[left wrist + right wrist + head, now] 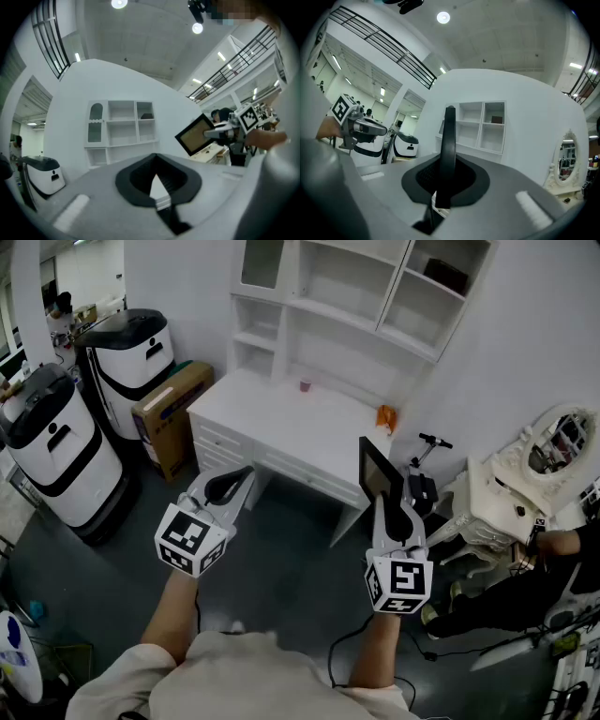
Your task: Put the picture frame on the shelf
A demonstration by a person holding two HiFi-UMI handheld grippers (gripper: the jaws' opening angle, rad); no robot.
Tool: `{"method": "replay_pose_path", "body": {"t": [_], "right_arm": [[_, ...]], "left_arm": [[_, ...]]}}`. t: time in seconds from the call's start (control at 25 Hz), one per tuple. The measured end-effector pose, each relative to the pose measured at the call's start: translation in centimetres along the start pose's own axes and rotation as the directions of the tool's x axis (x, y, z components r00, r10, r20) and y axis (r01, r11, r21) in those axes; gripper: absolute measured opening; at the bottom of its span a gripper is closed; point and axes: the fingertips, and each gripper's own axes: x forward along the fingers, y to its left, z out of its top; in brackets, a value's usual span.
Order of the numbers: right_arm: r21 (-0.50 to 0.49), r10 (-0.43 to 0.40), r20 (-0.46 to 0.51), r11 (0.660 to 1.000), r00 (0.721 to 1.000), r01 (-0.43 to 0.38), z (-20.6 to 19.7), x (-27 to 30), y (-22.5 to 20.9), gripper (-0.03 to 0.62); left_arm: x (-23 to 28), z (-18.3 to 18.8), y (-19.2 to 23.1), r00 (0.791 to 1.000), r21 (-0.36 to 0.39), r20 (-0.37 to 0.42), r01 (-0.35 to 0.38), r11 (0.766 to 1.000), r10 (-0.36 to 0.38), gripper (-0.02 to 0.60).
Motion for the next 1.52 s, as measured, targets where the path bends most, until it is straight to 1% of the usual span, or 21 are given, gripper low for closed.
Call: {"method": "replay_pose_path", "body": {"t": [0.32, 0.48, 0.84, 1.2, 1.52], "right_arm": [[0.036, 0.022, 0.042, 0.999, 0.999, -0.023, 0.2, 0.3, -0.7, 0.018], [0.037, 0.027, 0.040, 0.999, 0.999, -0.029, 0.0, 0.4, -1.3, 0.018], [0.023, 0.056, 0.034, 0.998, 0.998, -0.057, -0.9, 0.7, -1.0, 0.018], [0.025, 0.049, 0.029, 0.998, 0.998, -0.050, -1.7, 2.0, -2.7, 0.018], [0.016, 0.051, 0.025, 0.999, 0.998, -0.052, -3.0, 4.7, -3.1, 0.018]], "left_arm": [[0.9, -0.2, -0.5, 1.000, -0.006, -0.005, -0.007, 1.000, 0.007, 0.000], [1.1, -0.6, -1.2, 1.000, -0.018, -0.020, -0.005, 1.000, 0.004, 0.000], [0.9, -1.1, -1.3, 0.999, -0.016, -0.032, -0.038, 0.999, 0.037, 0.000], [2.8, -1.7, -1.5, 0.999, -0.030, -0.035, -0.042, 0.999, 0.041, 0.000], [4.9, -3.1, 0.4, 0.998, -0.027, -0.037, -0.046, 0.999, 0.045, 0.000]]}}
